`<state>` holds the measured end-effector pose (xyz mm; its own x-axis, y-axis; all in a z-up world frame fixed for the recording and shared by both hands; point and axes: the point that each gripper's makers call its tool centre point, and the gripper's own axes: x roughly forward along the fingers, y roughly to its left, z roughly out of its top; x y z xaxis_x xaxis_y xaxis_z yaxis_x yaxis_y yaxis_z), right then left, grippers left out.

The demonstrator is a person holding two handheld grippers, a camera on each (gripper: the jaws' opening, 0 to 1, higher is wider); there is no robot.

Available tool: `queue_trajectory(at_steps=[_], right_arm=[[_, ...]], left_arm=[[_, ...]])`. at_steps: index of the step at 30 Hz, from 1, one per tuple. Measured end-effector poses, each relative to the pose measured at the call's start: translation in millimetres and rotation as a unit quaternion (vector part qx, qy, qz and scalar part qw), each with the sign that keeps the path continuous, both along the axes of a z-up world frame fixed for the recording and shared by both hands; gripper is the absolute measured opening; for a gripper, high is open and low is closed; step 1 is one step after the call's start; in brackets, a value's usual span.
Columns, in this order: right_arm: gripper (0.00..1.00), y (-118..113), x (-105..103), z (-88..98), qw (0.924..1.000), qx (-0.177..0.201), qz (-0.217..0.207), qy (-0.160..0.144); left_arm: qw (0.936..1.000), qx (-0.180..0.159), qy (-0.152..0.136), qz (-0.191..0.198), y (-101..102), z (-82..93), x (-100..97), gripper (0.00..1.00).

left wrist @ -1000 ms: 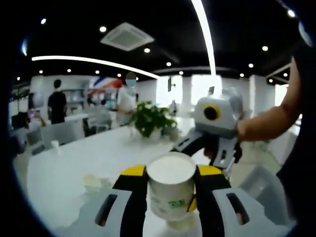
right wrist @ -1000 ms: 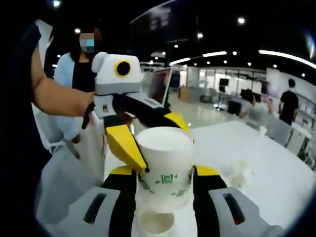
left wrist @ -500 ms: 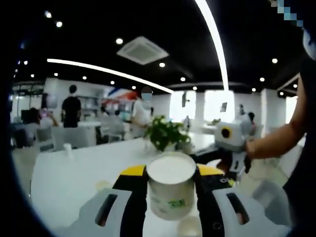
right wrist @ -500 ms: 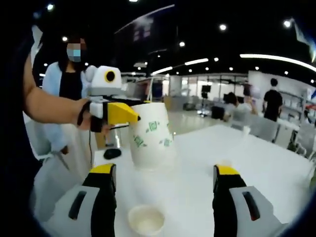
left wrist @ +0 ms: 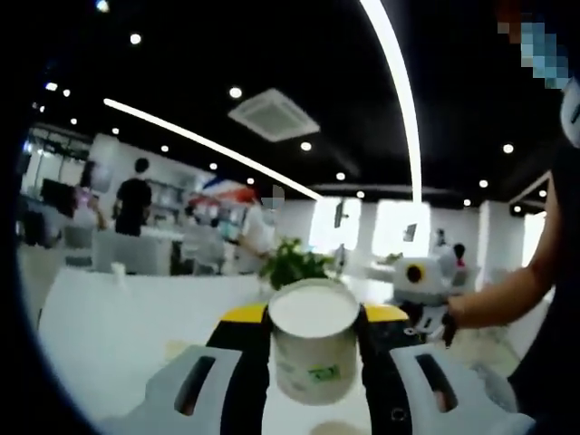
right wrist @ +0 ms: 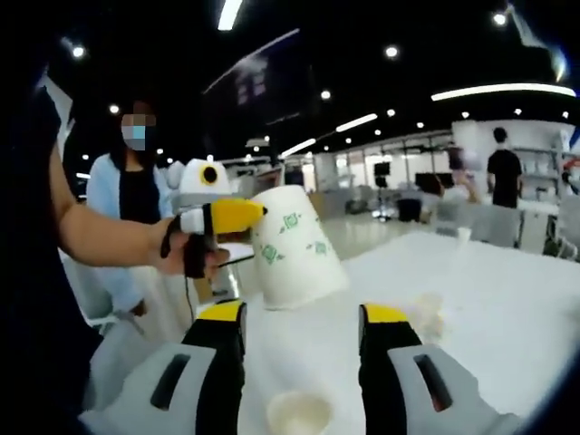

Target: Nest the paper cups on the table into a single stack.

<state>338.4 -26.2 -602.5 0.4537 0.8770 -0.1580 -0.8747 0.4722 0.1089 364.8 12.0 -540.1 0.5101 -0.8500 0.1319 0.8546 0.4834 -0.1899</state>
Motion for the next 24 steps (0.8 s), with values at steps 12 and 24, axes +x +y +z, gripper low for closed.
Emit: queue_trajectory(at_steps=[12,24], right_arm=[[0.34,0,-3,14.4,0.9989,0.04,0.016,0.019],[0.18,10,-31,20.8,0.9924,0.058,0.101,0.04]], left_arm=[[0.9997,0.008,0.018,-0.01,8,-13.7,-5.0,0.36],[0.9915,0.064,0.026,-0.111,7,-31.4,-30.8,0.36]])
